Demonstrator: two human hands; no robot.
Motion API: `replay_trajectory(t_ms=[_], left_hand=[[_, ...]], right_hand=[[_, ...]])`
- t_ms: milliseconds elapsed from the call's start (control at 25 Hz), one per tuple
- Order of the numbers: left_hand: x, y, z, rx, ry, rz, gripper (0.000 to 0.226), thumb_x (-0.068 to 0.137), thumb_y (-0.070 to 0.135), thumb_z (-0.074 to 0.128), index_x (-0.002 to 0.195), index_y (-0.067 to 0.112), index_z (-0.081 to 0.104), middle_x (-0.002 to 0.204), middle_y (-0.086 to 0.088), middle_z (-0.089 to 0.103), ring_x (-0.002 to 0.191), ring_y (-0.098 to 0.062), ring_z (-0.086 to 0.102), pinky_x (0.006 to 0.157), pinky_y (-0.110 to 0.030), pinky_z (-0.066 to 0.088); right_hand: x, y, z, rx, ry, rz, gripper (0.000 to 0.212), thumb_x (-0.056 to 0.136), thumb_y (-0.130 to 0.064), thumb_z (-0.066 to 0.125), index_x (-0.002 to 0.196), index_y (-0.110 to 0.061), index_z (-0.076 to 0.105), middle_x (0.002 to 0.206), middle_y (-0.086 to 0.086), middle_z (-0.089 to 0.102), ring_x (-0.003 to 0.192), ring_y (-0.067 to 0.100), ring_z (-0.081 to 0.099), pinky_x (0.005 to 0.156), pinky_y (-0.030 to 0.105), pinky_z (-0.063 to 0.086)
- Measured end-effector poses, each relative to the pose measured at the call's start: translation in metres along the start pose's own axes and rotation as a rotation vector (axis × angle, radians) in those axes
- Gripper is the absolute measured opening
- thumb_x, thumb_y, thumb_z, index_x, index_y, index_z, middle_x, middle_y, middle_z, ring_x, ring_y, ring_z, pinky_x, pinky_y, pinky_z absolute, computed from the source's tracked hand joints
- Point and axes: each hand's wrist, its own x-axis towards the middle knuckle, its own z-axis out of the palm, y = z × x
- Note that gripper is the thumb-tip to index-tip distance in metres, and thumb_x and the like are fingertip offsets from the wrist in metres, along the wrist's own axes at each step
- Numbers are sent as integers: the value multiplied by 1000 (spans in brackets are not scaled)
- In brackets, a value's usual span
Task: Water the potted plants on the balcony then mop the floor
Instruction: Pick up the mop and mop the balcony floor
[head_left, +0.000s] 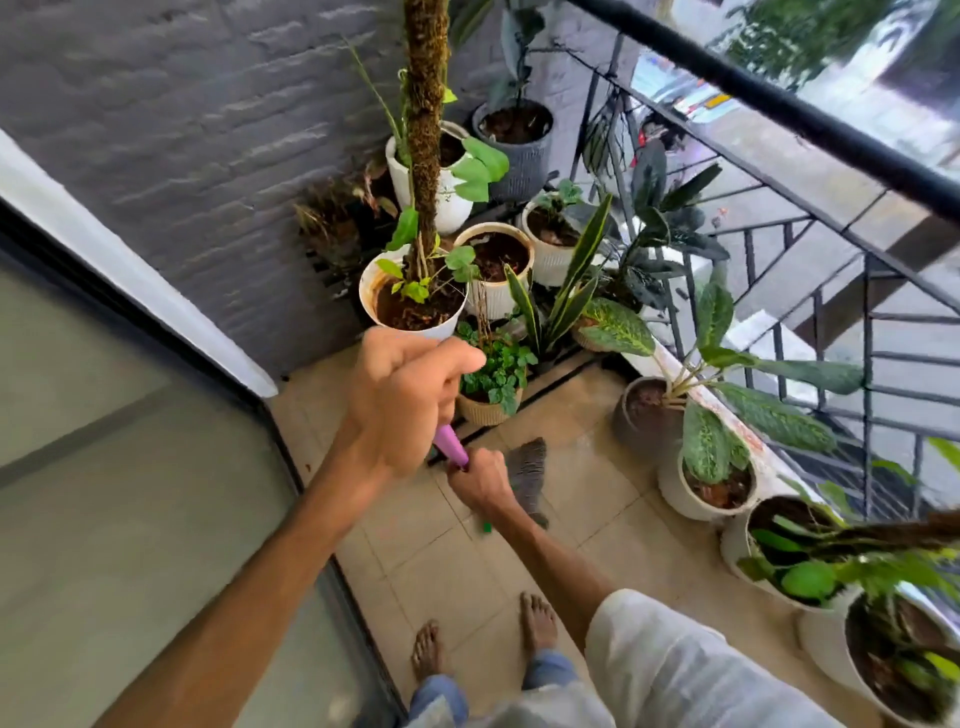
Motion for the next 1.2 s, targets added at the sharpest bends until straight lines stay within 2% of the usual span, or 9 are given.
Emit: replay_trajectory(t_ms=[160,360,520,680,800,880,960,1120,1200], left_hand=[[-20,12,2,15,-111,37,56,83,12,62,43,18,24,46,4,19,43,-14,13,46,-20,17],[-12,7,32,-10,-276,28,54,82,12,64,44,20,27,46,4,20,40,-13,14,45,-19,16],[-6,0,78,-70,-458,-3,52,81,11,61,41,26,31,45,5,19,41,-11,13,48,-24,11],[6,-7,137,-119,-640,-18,50,80,9,60,41,25,33,46,5,19,45,-11,10,49,-35,5],[6,-21,191,-166,-800,-46,47,76,10,66,41,19,36,46,4,19,45,-14,9,47,-33,6],[-3,-28,221,-186,-935,-66,44,72,17,68,38,24,41,43,5,22,41,-12,13,43,-30,14],[-14,-33,253,-189,-1089,-90,42,71,19,67,37,18,43,41,2,24,38,-12,17,36,-39,30],[-26,-36,312,-197,-1316,-147,43,71,21,66,42,2,41,40,-1,24,36,-21,16,31,-45,31],[-21,-35,337,-202,-1349,-149,46,71,21,66,45,-6,40,39,-1,27,34,-26,25,33,-47,34]], right_hand=[[-39,-41,44,195,-43,9,46,70,-47,50,83,-5,64,89,18,72,79,31,67,71,40,57],[-50,-29,42,387,19,115,38,71,-38,62,86,-3,69,91,19,76,82,31,74,69,46,62],[-33,29,-1,366,175,202,43,73,-41,65,85,0,71,88,22,74,76,29,67,71,46,59],[-36,87,-70,380,315,302,31,84,-31,70,83,0,69,89,24,73,80,35,68,69,44,52],[-50,144,-114,433,470,338,48,78,-45,61,84,2,71,79,22,69,72,28,60,63,37,39],[-65,186,-127,445,582,368,52,72,-52,51,74,-4,67,72,19,66,69,26,59,63,38,39],[-82,229,-131,413,673,433,42,75,-48,52,69,-9,63,71,18,65,70,31,62,62,39,39],[-123,286,-156,398,792,577,37,75,-52,49,55,-20,43,62,18,61,60,35,58,60,45,46],[-145,293,-182,401,772,698,35,80,-46,53,59,-17,52,67,18,66,64,35,63,61,38,49]])
